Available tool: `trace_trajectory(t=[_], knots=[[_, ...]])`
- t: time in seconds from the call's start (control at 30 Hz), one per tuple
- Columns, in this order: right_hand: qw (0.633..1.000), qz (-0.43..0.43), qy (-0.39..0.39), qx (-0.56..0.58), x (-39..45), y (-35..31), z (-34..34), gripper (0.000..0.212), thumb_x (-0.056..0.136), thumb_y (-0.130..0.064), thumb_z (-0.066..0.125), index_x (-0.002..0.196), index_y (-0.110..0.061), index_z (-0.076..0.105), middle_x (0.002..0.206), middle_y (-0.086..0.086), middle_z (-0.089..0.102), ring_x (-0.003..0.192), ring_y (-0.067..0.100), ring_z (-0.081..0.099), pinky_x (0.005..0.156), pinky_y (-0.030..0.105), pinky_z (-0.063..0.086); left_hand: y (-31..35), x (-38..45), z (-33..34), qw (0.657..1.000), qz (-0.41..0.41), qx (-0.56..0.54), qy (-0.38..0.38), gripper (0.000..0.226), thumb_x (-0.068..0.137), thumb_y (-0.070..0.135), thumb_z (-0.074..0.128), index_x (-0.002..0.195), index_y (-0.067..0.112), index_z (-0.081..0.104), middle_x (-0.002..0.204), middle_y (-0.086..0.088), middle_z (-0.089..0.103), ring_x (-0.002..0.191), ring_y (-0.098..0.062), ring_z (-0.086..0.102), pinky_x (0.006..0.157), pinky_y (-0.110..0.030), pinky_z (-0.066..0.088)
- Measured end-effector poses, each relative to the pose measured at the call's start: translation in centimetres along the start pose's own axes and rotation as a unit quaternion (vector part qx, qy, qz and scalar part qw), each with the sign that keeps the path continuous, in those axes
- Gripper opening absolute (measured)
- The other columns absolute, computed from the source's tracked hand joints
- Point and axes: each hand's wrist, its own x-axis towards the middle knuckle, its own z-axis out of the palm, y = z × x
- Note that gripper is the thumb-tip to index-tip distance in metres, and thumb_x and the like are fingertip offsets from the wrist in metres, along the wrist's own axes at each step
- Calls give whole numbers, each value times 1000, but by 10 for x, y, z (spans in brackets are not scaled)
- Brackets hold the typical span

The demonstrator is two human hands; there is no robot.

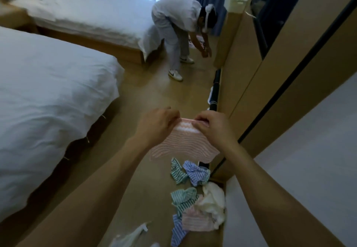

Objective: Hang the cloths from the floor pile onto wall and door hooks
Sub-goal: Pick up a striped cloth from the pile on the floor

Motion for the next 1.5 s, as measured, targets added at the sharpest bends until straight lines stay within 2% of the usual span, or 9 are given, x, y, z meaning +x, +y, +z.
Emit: trace_trajectory(t=[0.13,0.27,0.37,0.53,0.67,0.83,1.07,1.33,1.5], knots=[[998,-70,8,0,8,-35,-2,13,86,-25,68,86,-14,74,83,1,70,79,16,62,72,36,49,-2,-24,-42,996,-68,34,47,19,95,40,49,95,30,65,85,7,60,82,-15,59,57,-30,42],[990,-142,23,-2,10,-68,-3,14,84,-29,70,84,-17,76,80,-1,72,75,14,63,65,26,42,6,-54,-80,982,-126,78,115,13,92,32,58,85,27,69,78,6,62,68,-17,60,47,-22,23],[981,-194,25,3,5,-92,-3,13,83,-30,70,85,-19,78,79,-2,74,71,13,64,63,25,39,10,-80,-101,971,-172,96,136,16,94,35,57,89,27,69,83,6,64,75,-19,63,52,-27,36],[967,-252,3,41,-15,-137,6,11,82,-30,71,85,-22,79,79,-6,74,71,10,64,65,26,46,17,-136,-126,944,-252,129,166,22,94,42,53,90,27,69,83,6,62,77,-17,63,53,-27,35],[958,-279,-40,48,-37,-174,16,16,84,-34,69,89,-22,79,83,-5,75,75,10,65,72,31,49,26,-183,-147,921,-314,130,189,20,93,41,55,87,27,69,82,6,63,76,-17,62,56,-29,42],[948,-284,-83,116,-69,-216,25,10,83,-28,72,86,-21,79,77,-8,74,70,0,62,61,7,41,34,-236,-175,902,-363,136,189,23,94,43,52,95,29,70,90,8,71,85,-16,64,66,-30,46],[928,-296,-131,185,-134,-287,46,6,82,-26,73,83,-24,79,66,-20,65,69,-14,60,62,4,44,48,-330,-224,879,-405,104,229,42,89,52,38,97,30,72,88,8,73,81,-14,65,73,-36,52],[893,-343,-197,217,-249,-401,91,6,84,-28,70,87,-29,75,67,-28,61,75,-14,61,61,3,43,69,-489,-293,844,-443,111,281,15,93,31,60,95,28,75,85,12,73,71,2,56,58,-4,34],[869,-374,-234,224,-326,-470,119,8,87,-29,68,91,-29,74,72,-24,62,74,-13,60,60,1,42,80,-589,-329,806,-490,156,293,15,93,36,60,93,33,74,83,15,72,73,-3,61,62,-15,45]])
